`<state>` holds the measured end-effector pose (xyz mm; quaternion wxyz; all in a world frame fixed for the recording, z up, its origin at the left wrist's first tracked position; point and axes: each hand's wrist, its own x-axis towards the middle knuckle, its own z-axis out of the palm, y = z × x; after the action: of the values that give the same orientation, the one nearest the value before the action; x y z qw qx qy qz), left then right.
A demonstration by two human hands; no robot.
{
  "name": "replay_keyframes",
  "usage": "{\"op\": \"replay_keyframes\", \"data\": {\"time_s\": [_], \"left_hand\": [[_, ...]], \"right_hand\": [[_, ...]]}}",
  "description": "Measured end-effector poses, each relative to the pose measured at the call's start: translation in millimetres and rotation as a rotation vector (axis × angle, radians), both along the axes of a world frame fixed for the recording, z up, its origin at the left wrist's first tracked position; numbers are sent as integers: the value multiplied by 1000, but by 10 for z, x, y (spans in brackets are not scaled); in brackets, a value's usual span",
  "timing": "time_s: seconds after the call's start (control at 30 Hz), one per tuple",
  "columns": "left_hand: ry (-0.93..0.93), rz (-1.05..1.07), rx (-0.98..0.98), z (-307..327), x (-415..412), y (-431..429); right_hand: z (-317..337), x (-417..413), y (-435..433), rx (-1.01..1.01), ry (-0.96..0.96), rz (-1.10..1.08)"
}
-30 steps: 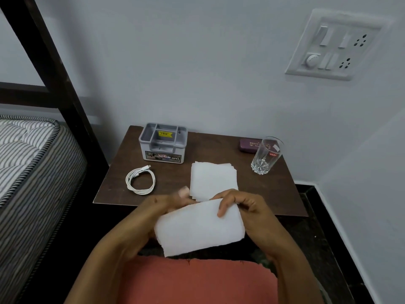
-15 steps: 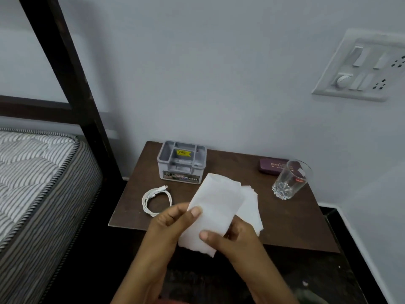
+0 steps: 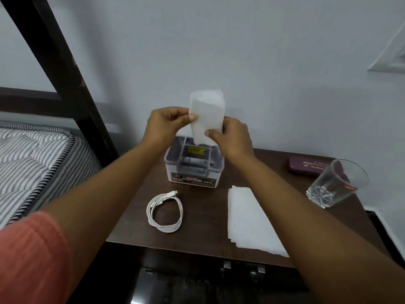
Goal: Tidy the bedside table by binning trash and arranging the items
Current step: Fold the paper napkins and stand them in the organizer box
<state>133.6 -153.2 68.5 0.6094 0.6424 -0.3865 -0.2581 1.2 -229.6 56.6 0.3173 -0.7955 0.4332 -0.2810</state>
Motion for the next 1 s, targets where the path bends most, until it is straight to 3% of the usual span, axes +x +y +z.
{"op": "replay_keyframes", "data": {"time_s": [0.17,0.6,0.7,1.0], "left_hand": [[-23,62,-40,-319,208,-209],[-61,48,-87,-361,188,-364],[-43,68,-67,-445,186,-309],[-20,69,39,-680,262,-294]], "right_hand": [[-279,186,-161,-120,78,9],[-452,217,-177,-156,11,-31],[-501,207,-163,-109,72,12],[-467,202,-197,185,-36,44]]}}
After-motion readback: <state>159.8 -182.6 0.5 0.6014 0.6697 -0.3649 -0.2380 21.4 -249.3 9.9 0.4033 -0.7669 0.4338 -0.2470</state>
